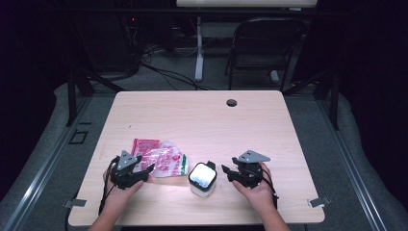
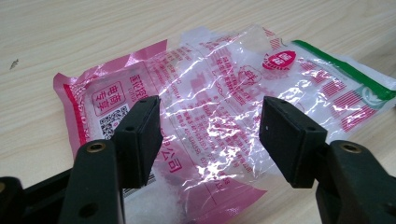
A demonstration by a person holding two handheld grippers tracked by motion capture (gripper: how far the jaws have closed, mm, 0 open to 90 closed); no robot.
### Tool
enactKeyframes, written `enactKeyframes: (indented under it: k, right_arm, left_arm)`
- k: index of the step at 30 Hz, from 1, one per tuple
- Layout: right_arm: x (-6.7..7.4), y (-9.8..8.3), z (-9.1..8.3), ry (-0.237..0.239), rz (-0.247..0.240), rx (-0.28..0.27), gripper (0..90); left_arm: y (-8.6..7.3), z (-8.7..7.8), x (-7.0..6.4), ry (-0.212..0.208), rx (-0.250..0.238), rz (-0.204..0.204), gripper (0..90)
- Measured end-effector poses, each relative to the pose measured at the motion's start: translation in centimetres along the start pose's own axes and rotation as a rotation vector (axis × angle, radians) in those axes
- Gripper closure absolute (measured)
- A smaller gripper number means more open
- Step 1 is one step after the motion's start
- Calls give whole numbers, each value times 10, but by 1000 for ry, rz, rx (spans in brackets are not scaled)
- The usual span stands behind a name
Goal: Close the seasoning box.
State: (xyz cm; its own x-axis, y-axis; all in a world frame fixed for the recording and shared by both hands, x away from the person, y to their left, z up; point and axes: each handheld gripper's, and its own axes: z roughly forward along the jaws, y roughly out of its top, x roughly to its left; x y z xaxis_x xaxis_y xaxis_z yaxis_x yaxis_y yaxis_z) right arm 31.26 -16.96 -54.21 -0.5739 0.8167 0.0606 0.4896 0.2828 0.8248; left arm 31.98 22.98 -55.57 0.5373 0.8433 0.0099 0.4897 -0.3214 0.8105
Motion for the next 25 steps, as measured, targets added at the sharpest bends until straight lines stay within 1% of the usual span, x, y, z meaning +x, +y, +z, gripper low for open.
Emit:
enactKeyframes:
  k: [6,12,14,15,16,18,25]
  right_arm:
    - [1,0,1,3,5,0,479]
    - [1,0,1,4,1,7,478]
    - [1,-1,1,3,7,0,477]
    - [1,0,1,3,1,5,477]
    - [1,0,1,3,1,5,477]
    - [0,0,1,3,0,4,477]
    - [1,0,0,-3,0,3,474]
  left_arm:
    - [0,0,0,1,0,-8,386]
    - [0,0,1,4,-1,-7,386]
    - [0,0,1,5,-3,-9,386]
    - [0,0,1,5,-4,-11,386]
    - [0,-1,2,5,2,-7,386]
    - [0,0,2,7,-5,-12,386]
    - [1,-1,3,6,-7,-14,387]
